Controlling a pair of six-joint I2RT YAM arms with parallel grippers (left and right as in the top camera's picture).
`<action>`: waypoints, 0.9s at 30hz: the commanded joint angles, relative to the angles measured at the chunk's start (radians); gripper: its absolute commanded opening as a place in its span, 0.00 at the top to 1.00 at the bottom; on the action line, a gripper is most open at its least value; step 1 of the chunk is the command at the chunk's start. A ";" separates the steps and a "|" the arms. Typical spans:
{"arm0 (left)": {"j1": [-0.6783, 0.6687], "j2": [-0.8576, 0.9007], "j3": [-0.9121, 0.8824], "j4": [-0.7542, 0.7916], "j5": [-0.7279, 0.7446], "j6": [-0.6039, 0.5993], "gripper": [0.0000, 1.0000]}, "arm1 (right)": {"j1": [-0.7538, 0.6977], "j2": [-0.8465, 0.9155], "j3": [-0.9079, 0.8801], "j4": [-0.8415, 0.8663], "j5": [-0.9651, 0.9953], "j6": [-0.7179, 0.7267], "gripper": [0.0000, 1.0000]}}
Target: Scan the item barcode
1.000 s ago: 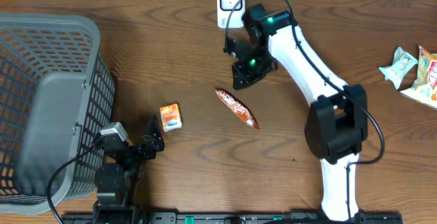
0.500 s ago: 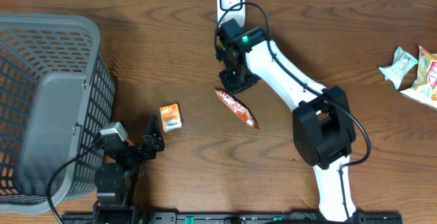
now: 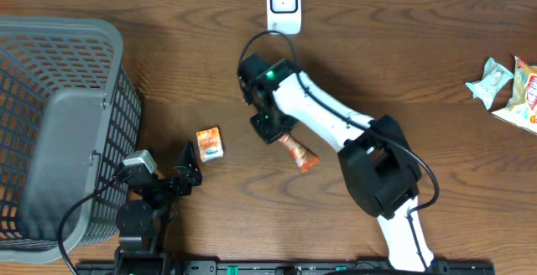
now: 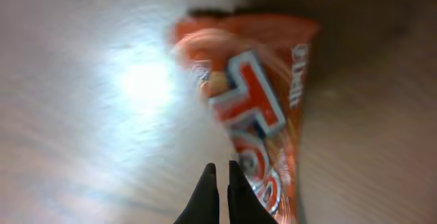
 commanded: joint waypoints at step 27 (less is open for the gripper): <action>0.004 0.000 -0.018 -0.032 0.009 -0.009 0.02 | -0.061 -0.078 -0.186 0.165 0.137 0.087 0.99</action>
